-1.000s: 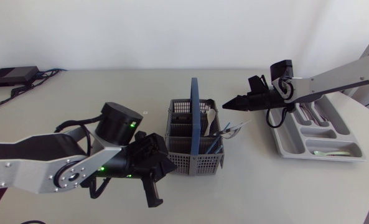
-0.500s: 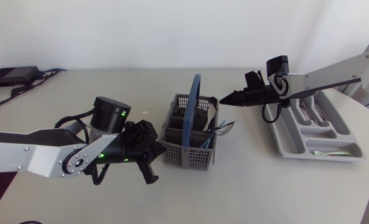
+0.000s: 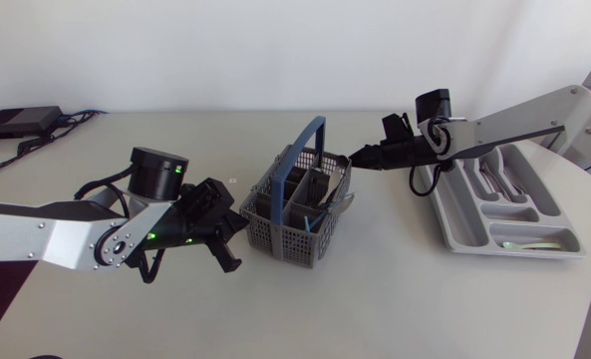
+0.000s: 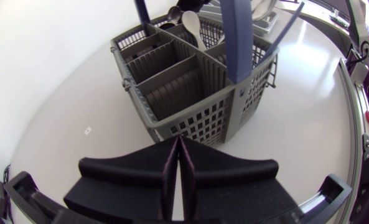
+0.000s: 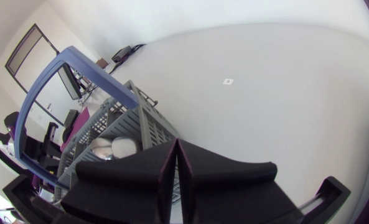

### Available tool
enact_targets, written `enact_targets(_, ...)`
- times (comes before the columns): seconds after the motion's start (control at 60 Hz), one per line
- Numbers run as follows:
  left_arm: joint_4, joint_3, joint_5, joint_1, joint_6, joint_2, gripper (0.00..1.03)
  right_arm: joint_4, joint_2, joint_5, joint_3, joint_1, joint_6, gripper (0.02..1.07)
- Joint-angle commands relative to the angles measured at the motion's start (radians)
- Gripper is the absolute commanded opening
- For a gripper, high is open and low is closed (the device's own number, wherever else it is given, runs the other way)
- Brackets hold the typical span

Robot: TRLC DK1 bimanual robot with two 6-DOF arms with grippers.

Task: Sort the cutlery from the basket into the organizer compartments.

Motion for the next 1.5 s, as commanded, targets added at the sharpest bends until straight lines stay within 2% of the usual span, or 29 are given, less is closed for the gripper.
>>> enact_targets(0.0, 0.041, -0.011, -0.004, 0.030, 0.021, 0.018, 0.04, -0.024, -0.056, -0.026, -0.072, 0.033, -0.028, 0.10)
enact_targets(0.117, 0.053, -0.011, -0.004, 0.053, 0.021, 0.018, 0.04, -0.121, -0.108, -0.034, -0.123, 0.039, -0.139, 0.10)
enact_targets(0.333, 0.060, -0.016, -0.003, 0.081, 0.021, 0.013, 0.04, -0.213, -0.225, -0.041, -0.241, 0.044, -0.257, 0.10)
enact_targets(0.733, 0.070, 0.042, 0.014, 0.104, 0.023, 0.058, 0.04, -0.312, -0.406, -0.051, -0.435, 0.045, -0.422, 0.10)
enact_targets(1.05, 0.070, 0.151, 0.046, 0.130, 0.029, 0.137, 0.04, -0.317, -0.441, -0.041, -0.475, 0.081, -0.438, 0.10)
enact_targets(1.333, 0.070, 0.236, 0.078, 0.152, 0.044, 0.203, 0.04, -0.254, -0.427, 0.060, -0.437, 0.138, -0.376, 0.10)
enact_targets(1.483, 0.075, 0.222, 0.088, 0.158, 0.056, 0.217, 0.04, -0.204, -0.395, 0.107, -0.434, 0.144, -0.350, 0.10)
